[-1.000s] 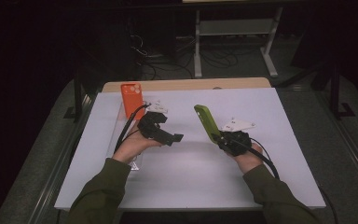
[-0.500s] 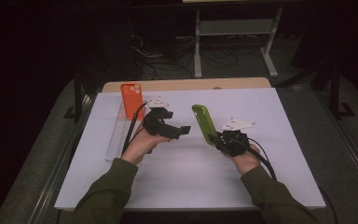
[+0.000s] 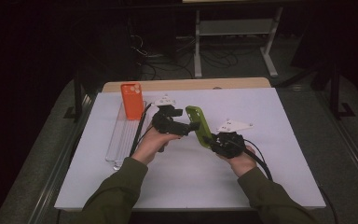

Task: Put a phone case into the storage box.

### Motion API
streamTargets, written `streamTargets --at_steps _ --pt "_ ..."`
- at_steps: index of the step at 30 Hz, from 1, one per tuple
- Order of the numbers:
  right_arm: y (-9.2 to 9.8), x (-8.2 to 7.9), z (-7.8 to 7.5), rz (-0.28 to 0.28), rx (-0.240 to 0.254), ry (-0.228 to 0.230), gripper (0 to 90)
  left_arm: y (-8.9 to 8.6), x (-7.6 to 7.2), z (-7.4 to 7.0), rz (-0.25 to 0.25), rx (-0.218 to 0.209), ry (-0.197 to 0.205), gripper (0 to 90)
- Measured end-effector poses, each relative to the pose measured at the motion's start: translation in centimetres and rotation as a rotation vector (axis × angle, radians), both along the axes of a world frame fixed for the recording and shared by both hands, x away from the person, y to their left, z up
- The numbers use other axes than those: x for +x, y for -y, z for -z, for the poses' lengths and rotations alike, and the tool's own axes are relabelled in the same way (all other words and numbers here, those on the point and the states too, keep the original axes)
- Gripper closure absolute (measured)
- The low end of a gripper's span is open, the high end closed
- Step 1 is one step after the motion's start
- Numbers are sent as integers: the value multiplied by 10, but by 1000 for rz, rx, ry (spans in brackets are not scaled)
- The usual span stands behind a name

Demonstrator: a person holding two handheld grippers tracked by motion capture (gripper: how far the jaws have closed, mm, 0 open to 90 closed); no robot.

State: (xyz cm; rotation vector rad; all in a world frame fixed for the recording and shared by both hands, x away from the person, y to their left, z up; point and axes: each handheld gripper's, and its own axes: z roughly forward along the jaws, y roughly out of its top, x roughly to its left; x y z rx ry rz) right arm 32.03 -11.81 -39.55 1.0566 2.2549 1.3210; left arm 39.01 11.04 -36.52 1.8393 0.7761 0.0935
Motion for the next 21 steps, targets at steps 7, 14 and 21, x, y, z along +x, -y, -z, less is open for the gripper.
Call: streamTargets --at_steps 7,14,21 --pt "-6 -2 1 -18 9 1 764 4 -2 3 10 -22 12 0" --pt "-10 -3 2 -38 16 6 764 7 -3 7 -3 -36 0 0" --pt "-13 -4 3 -44 13 5 764 8 -3 7 0 -62 26 0"
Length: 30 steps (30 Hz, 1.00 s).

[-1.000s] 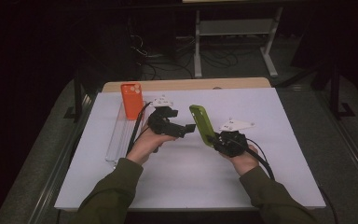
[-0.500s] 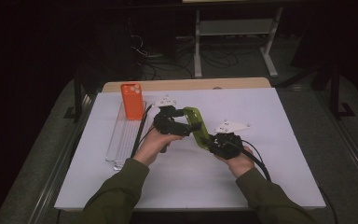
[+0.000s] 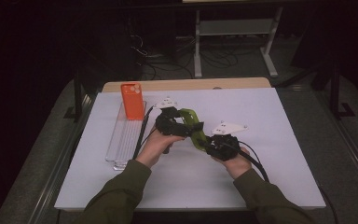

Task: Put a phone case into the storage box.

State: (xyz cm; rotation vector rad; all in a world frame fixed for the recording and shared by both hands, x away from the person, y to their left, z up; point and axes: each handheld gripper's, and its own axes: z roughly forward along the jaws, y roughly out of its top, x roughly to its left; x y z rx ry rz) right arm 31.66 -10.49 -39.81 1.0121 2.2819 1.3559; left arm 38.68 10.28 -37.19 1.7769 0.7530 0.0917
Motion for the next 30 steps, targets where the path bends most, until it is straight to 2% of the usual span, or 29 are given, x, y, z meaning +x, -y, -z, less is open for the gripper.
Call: streamTargets --at_steps 11,15,18,30 --pt "-2 1 3 4 -26 11 764 2 -3 0 -16 -11 -17 0" --pt "-4 1 6 7 -35 -5 764 3 -3 1 -14 0 -13 0" --pt "-4 1 7 7 -44 -7 765 1 -3 1 -36 11 -7 59" --pt "-6 1 10 3 -74 -4 764 -2 -2 1 -30 -10 -17 124"
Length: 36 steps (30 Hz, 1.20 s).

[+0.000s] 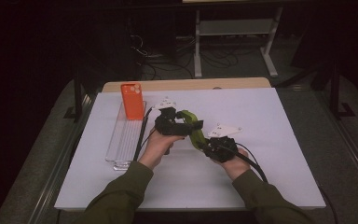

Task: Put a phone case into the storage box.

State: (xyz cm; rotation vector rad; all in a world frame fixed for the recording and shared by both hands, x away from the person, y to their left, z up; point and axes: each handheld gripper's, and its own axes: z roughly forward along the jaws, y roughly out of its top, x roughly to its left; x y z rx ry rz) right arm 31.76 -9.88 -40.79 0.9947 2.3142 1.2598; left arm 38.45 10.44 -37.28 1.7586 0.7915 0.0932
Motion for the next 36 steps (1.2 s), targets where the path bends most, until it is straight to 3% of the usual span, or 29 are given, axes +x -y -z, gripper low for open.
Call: streamTargets --at_steps 20,36 --pt "-1 1 4 4 -19 -5 737 3 -3 -2 2 31 15 146" --pt "3 10 2 -37 -33 -36 117 0 -4 -4 -21 82 53 147"
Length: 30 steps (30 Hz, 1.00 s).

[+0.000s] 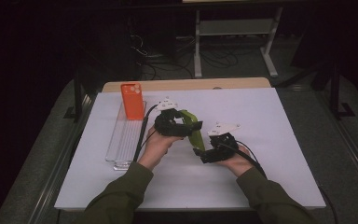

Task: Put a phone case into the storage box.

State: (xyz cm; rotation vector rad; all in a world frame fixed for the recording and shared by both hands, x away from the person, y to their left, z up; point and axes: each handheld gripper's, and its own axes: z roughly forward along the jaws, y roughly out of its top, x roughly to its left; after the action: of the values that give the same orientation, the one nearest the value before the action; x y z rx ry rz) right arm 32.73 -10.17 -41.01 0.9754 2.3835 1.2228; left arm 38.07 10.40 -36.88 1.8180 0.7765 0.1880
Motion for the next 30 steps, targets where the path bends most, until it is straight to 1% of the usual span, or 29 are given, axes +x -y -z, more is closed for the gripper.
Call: streamTargets --at_steps 1,3,4,5,7,12,14,16,19,20,21,23,24,25,26,27,30 --pt "1 1 0 -13 3 4 95 0 0 0 0 0 1 147" --pt "2 1 -1 -22 9 6 16 -1 1 0 1 1 2 147" --pt "3 2 -1 -28 3 13 11 -1 1 0 1 0 1 147" --pt "5 2 -1 -25 -2 21 11 -2 1 0 1 0 1 147" --pt "8 1 -2 -16 7 21 5 -2 0 0 -3 -6 0 147" --pt "19 -5 -3 -14 10 39 5 -4 0 -2 4 5 2 146" --pt "24 -10 -1 -5 6 31 5 -4 -1 -2 4 4 8 146" --pt "29 -15 3 -9 -1 34 5 -4 -1 -3 4 5 10 146" --pt "37 -21 7 -5 -4 24 4 -6 -1 -3 3 9 11 146" --pt "39 -23 8 0 3 26 4 -6 -1 -3 3 9 12 146" --pt "41 -25 8 5 6 13 4 -6 -1 -4 2 9 12 146" --pt "46 -28 9 10 16 22 4 -7 -1 -4 1 8 14 146" --pt "48 -30 10 11 12 14 4 -7 -1 -5 1 8 13 146" --pt "49 -32 11 13 19 12 4 -7 -1 -5 1 3 17 146" --pt "51 -34 12 14 13 12 4 -8 -1 -5 2 8 16 146" --pt "53 -36 13 13 12 5 4 -8 -1 -5 1 2 16 146" --pt "58 -41 17 8 17 21 4 -9 -1 -6 -2 3 20 147"
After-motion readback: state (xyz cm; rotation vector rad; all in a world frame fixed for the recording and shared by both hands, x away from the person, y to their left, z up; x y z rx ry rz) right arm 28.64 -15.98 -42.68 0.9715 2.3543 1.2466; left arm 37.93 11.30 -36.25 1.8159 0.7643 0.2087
